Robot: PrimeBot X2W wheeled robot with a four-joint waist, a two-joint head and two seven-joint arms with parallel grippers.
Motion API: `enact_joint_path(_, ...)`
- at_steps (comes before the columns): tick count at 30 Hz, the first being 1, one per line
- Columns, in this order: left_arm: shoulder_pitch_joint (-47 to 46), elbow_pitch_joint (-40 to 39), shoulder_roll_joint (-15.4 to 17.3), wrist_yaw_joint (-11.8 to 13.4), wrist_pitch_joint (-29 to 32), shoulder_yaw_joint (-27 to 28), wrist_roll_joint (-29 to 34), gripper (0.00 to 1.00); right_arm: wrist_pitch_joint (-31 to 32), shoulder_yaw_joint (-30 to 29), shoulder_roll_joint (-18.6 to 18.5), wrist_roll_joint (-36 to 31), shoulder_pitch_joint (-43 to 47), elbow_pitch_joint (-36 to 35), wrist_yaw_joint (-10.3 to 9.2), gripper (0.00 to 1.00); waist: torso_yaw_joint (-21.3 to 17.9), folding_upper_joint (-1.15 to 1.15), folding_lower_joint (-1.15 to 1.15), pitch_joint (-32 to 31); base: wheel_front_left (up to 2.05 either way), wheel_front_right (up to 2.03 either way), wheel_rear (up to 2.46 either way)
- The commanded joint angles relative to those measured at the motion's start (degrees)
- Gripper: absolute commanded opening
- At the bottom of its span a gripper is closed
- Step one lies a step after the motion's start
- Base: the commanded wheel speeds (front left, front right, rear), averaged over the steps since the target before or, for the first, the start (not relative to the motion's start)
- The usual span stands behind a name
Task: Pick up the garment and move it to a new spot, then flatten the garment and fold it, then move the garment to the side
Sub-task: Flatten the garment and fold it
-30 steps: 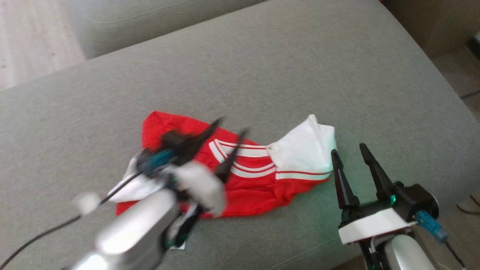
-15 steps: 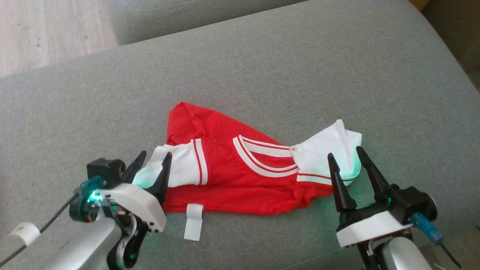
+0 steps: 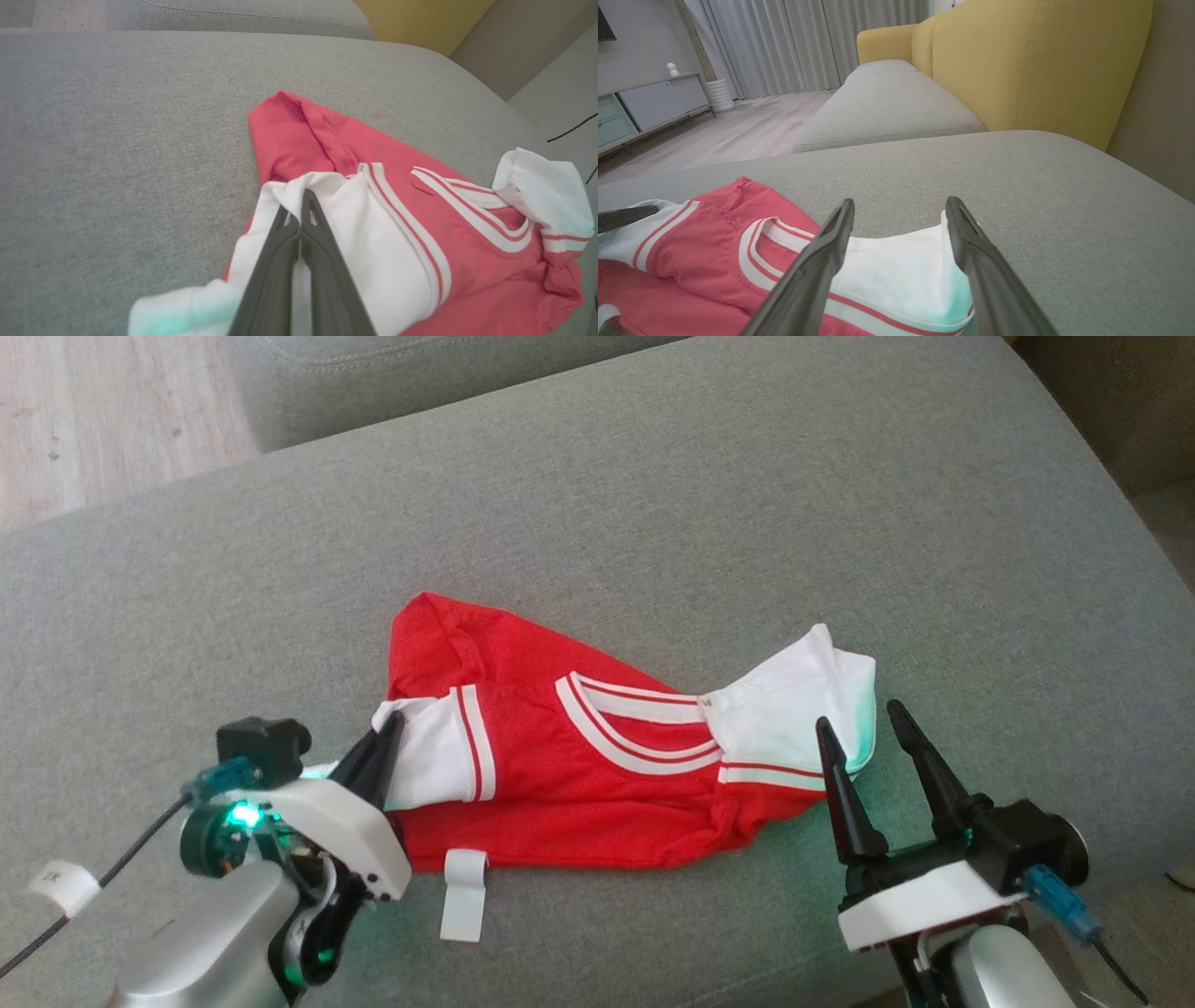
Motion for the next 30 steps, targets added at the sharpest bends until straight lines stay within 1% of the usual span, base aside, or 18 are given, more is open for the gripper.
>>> enact_joint_path(1, -2.7, -1.2, 1.1, -0.3, -0.4, 2.1, 0.2, 0.0, -0.6, 1.1, -0.1, 0.1, -1.2, -1.7, 0.39, 1.0, -0.1, 0.0, 0.0, -0.1, 0.0, 0.0, 0.0)
enact_joint_path(3, -3.1, -2.1, 1.3, -0.2, -0.8, 1.9, 0.9, 0.0, -0.6, 0.9, -0.1, 0.1, -1.1, -1.8, 0.39, 1.0, 0.0, 0.0, 0.0, -0.2, 0.0, 0.0, 0.0)
enact_joint_path(6, -4.4, -5.7, 1.3, 0.1, -2.7, 3.1, 1.5, 0.0, -0.6, 0.5, -0.1, 0.0, -0.9, -1.8, 0.39, 1.0, 0.4, 0.0, 0.0, -0.5, 0.0, 0.0, 0.0)
enact_joint_path(11, -9.2, -16.6, 2.6, 1.0, -2.7, 5.4, 2.4, 0.0, -0.6, 0.9, -0.1, -0.1, -1.0, -1.3, 0.39, 1.0, 1.1, 0.0, 0.0, -1.9, 0.0, 0.0, 0.0)
enact_joint_path(16, -14.1, -29.2, 6.4, 2.7, 0.5, 8.6, 2.7, 0.0, -0.6, 1.4, -0.1, 0.5, -1.5, -1.3, 0.39, 1.0, 0.4, 0.0, 0.0, -3.3, 0.0, 0.0, 0.0)
enact_joint_path(19, -17.3, -35.1, 8.9, 4.5, 3.4, 9.9, 3.8, 0.0, -0.6, 1.4, -0.1, 1.3, -1.6, -1.4, 0.39, 1.0, -0.3, 0.0, 0.0, -4.0, 0.0, 0.0, 0.0)
enact_joint_path(21, -19.3, -37.6, 10.0, 5.5, 5.0, 10.8, 4.3, 0.0, -0.6, 1.4, -0.1, 1.9, -1.4, -1.4, 0.39, 1.0, -0.9, 0.0, 0.0, -4.3, 0.0, 0.0, 0.0)
enact_joint_path(25, -22.2, -40.1, 11.8, 7.2, 7.0, 11.5, 6.3, 0.0, -0.6, 1.5, -0.1, 3.1, -0.9, -1.2, 0.39, 1.0, -2.7, 0.0, 0.0, -5.5, 0.0, 0.0, 0.0)
enact_joint_path(30, -22.0, -42.5, 13.2, 8.7, 8.1, 11.6, 7.3, 0.0, -0.6, 1.2, -0.1, 3.8, -0.2, -1.1, 0.39, 1.0, -4.7, 0.0, 0.0, -6.9, 0.0, 0.0, 0.0)
